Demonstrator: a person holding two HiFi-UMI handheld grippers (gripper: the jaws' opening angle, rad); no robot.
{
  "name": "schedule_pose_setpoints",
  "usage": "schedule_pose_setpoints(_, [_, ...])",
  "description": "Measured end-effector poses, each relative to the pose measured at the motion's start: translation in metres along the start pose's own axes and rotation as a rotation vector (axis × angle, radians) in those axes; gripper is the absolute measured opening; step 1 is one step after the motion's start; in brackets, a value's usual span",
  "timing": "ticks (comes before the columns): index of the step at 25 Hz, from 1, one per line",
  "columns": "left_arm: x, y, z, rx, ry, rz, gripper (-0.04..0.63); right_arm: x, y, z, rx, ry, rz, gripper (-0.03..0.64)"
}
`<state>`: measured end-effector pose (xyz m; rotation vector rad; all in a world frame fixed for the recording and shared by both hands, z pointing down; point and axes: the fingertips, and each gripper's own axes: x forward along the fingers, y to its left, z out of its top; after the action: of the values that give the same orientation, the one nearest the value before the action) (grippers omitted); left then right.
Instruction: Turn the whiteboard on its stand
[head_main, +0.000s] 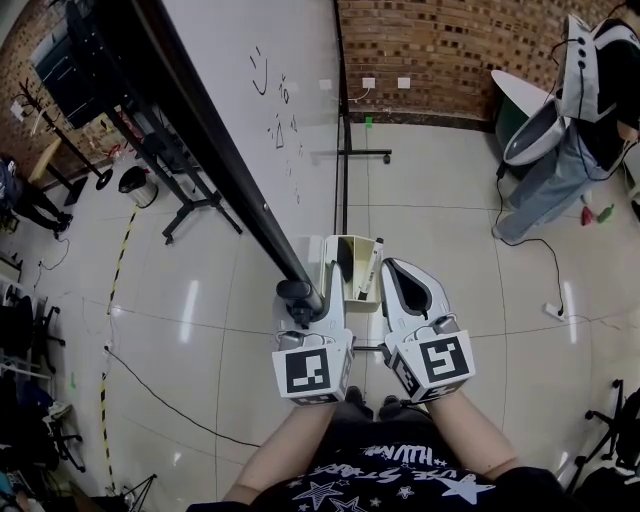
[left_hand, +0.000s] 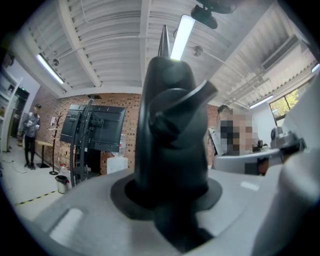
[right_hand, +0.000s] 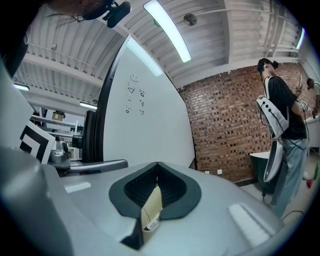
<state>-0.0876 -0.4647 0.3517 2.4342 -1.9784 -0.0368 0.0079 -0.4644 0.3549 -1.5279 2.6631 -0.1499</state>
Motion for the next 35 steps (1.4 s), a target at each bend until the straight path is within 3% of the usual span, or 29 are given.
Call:
schedule_pose_setpoints(15, [-0.035,-0.021,0.016,-0.027,0.02,0.002,0.137,-0.046,0.024,0.016,-0.031,-0.007,-0.023,0.008])
schedule_pose_setpoints(24, [-0.071,-0.037,0.009,-0.022,-0.017,0.017,0.13,-0.104,0.044,0.004,-0.053,-0.007,0.044,0.008])
schedule_pose_setpoints(30, [-0.109,-0.043,0.002,-0.011,-0.03,-0.005,0.135,-0.14,0.056,-0.004,-0.051,0.02,0.028,0.008])
schedule_pose_setpoints(35, [-0.123,-0.043,0.001,-0.013,-0.025,0.004,0.133,-0.154,0.06,-0.004,-0.06,-0.015,0.052,0.008])
